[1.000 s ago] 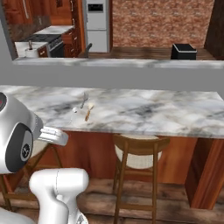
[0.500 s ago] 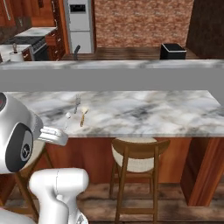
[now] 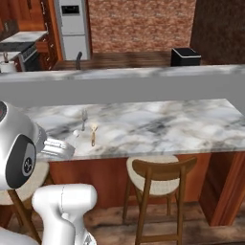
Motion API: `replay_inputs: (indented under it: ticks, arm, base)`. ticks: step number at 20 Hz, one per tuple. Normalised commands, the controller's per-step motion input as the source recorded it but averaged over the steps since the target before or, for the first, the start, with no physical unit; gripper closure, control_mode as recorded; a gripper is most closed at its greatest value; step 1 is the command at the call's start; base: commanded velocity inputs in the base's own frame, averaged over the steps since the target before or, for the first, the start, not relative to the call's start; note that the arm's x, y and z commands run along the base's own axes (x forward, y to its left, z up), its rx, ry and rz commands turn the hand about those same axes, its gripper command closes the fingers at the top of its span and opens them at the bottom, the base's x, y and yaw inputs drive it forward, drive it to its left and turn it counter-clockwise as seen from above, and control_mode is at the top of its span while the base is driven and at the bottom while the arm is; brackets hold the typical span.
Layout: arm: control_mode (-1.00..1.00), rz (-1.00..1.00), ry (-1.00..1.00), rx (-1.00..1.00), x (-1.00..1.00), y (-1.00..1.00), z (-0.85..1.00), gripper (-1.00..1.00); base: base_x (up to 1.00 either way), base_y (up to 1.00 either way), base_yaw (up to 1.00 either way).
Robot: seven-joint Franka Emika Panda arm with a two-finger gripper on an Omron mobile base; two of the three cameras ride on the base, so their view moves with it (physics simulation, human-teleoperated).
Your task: Organize the utensils by type. Pick up the wooden spoons from the counter and place them in the open cabinet. Then pick up the metallic utensils from the counter and place them in the open drawer.
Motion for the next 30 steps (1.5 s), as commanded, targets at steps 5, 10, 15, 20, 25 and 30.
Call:
replay_inputs:
  ticks: [5, 10, 15, 20, 25, 30]
  arm:
    - [1.0, 0.0, 0.0, 0.0, 0.0, 0.0, 0.0, -1.0]
    - [-1.0, -0.09, 0.0, 0.0, 0.23, 0.19, 0.0, -1.0]
    - [-1.0, -0.06, 0.0, 0.0, 0.47, 0.21, 0.0, -1.0]
    - [-1.0, 0.0, 0.0, 0.0, 0.55, 0.06, 0.0, -1.0]
    - [-1.0, 0.06, 0.0, 0.0, 0.55, 0.0, 0.0, -1.0]
    - [-1.0, 0.09, 0.0, 0.0, 0.48, 0.01, -0.03, -1.0]
  base:
    - [0.32, 0.48, -0.2]
    - [0.14, 0.17, -0.07]
    - [0.0, 0.0, 0.0]
    - [0.0, 0.0, 0.0]
    - [0.0, 0.0, 0.0]
    - [0.0, 0.0, 0.0]
